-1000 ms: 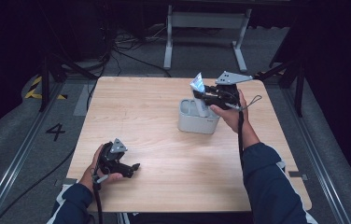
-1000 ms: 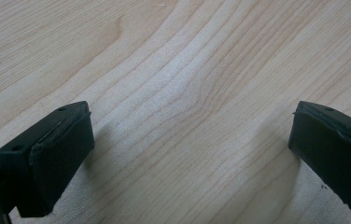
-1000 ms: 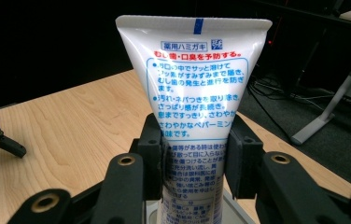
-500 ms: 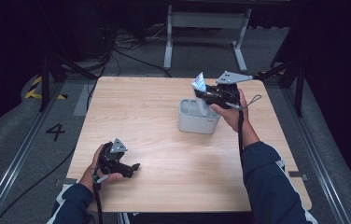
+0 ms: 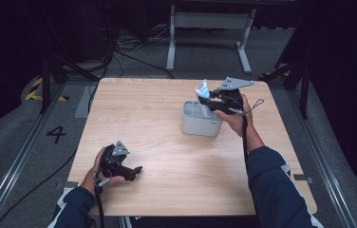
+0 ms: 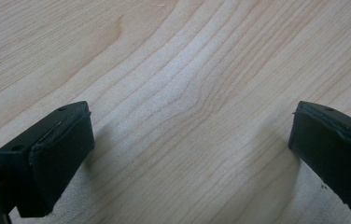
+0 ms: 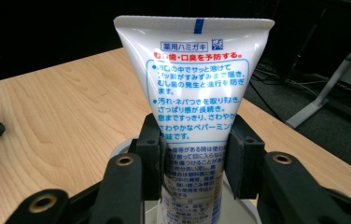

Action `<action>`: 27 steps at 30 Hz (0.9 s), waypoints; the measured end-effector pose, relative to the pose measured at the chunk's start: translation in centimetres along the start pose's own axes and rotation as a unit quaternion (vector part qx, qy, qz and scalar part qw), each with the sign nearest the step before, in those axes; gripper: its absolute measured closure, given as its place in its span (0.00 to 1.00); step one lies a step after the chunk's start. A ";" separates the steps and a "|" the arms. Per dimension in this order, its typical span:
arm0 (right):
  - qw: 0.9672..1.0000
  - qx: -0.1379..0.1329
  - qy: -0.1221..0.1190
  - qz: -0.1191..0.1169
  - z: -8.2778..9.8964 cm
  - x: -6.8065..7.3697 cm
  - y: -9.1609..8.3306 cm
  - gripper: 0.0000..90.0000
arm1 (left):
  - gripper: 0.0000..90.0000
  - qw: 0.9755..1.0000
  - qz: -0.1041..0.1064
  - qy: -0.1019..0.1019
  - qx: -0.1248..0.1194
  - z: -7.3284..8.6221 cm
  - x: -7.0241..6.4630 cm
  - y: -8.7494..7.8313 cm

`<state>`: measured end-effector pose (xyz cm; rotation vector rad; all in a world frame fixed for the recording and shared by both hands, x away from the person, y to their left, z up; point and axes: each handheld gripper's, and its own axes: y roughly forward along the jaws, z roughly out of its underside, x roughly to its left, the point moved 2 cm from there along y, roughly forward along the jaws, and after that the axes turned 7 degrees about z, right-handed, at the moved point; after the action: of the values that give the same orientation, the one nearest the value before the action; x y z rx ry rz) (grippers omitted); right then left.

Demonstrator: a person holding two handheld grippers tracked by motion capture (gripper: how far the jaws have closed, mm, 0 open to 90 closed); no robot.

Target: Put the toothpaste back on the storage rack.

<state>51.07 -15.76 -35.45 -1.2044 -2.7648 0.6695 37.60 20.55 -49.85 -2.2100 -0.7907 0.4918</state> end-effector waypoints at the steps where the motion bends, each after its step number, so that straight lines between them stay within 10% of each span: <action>1: 1.000 0.001 -0.002 -0.001 0.1 0.0 0.0 0.71 | 0.01 1.000 0.000 0.000 0.001 0.0 0.0 0.0; 27: 0.998 0.055 -0.024 -0.005 3.1 0.0 -0.4 0.70 | 0.01 1.000 -0.001 0.002 0.000 0.0 0.0 0.0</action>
<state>50.13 -17.17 -38.13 -1.1669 -2.7301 0.8489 37.63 20.58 -49.85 -2.2089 -0.7903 0.4858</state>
